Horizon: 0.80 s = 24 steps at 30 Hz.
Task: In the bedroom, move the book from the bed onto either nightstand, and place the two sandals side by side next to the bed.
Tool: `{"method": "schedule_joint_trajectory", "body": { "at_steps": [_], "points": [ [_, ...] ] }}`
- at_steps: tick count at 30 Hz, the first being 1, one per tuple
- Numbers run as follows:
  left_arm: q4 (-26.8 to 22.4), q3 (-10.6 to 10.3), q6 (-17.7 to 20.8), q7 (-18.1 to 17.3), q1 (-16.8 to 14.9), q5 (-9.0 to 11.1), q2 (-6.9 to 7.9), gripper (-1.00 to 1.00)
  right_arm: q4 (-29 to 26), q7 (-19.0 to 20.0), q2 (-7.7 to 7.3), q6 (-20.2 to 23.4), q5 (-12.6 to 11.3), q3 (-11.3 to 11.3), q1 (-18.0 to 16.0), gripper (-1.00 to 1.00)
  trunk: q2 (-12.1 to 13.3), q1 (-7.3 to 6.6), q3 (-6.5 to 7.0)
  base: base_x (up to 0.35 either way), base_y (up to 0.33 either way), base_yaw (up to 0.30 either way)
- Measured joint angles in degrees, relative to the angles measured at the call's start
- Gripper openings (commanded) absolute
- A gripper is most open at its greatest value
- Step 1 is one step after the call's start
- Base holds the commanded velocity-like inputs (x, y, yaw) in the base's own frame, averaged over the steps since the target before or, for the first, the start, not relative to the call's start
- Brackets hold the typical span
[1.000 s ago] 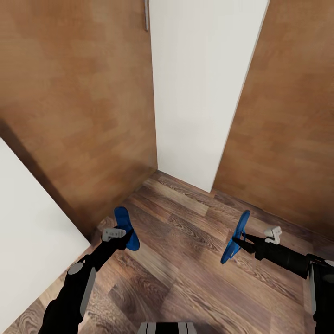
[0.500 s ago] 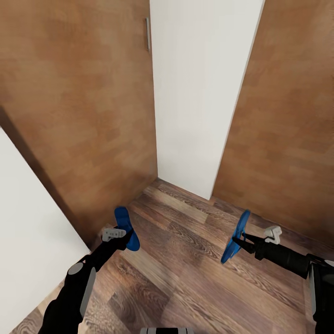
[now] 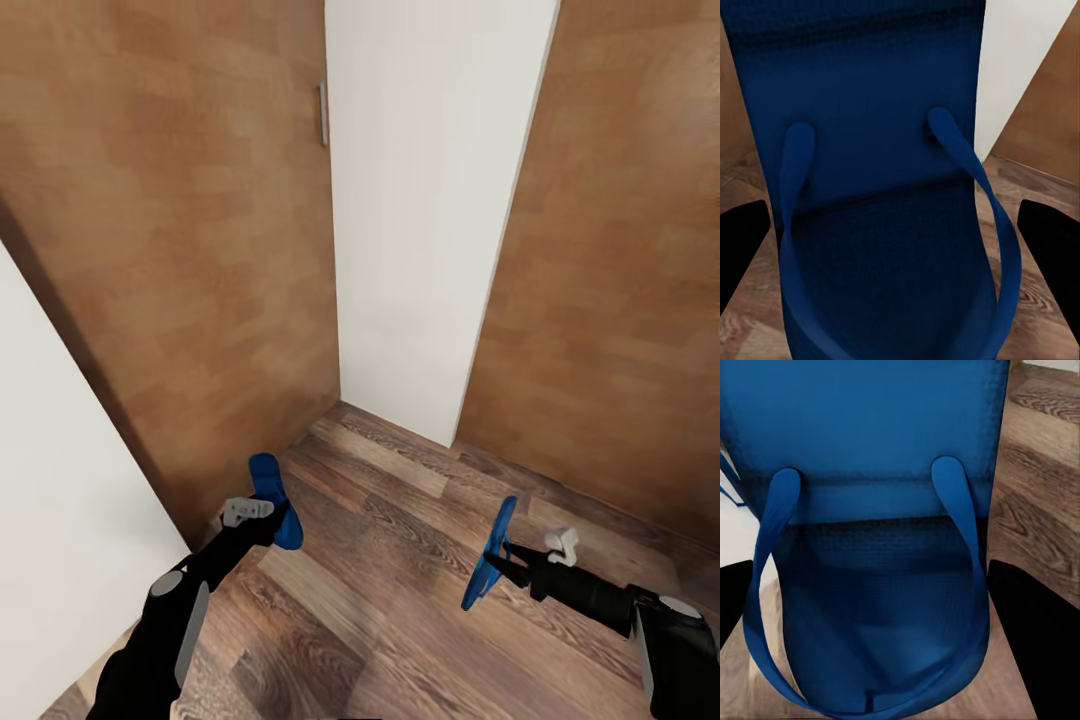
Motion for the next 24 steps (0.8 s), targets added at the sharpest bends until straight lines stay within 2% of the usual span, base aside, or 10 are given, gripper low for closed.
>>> {"method": "schedule_joint_trajectory", "body": {
  "at_steps": [5,6,7,13,17,24],
  "points": [
    [2.11,0.03,-0.13,-0.03,0.00,-0.01,0.16,-1.00,8.26,-0.05,-0.21,-4.72,0.01,-0.11,0.01,-1.00,0.07,-0.13,1.11,0.000,0.000,0.000],
    [3.64,0.05,-0.24,-0.04,0.01,-0.14,0.52,-1.00,9.74,-0.05,-0.22,-5.60,0.01,-0.11,0.01,-1.00,0.08,-0.15,1.33,0.000,0.000,0.000],
    [6.73,0.08,-0.46,-0.06,0.01,-0.27,1.61,-1.00,12.52,-0.05,-0.23,-7.88,0.03,-0.08,0.01,-1.00,0.10,-0.17,1.54,0.000,0.000,0.000],
    [11.37,0.08,-2.64,-0.24,0.00,-0.01,3.64,-1.00,22.40,-0.44,-0.33,-11.38,-0.05,-0.03,0.02,-1.00,0.17,-0.33,2.88,0.000,0.000,0.000],
    [13.99,0.08,-5.21,-0.38,0.00,0.09,4.69,-1.00,25.24,-4.48,-0.34,-16.12,-0.13,0.01,0.00,-1.00,0.22,-0.44,3.77,0.000,0.000,0.000],
    [16.98,0.06,-6.31,-0.44,0.21,0.01,5.05,-1.00,28.39,-6.12,-0.36,-17.64,-0.25,0.09,0.01,-1.00,0.32,-0.62,5.32,0.000,0.000,0.000]
  ]
}}
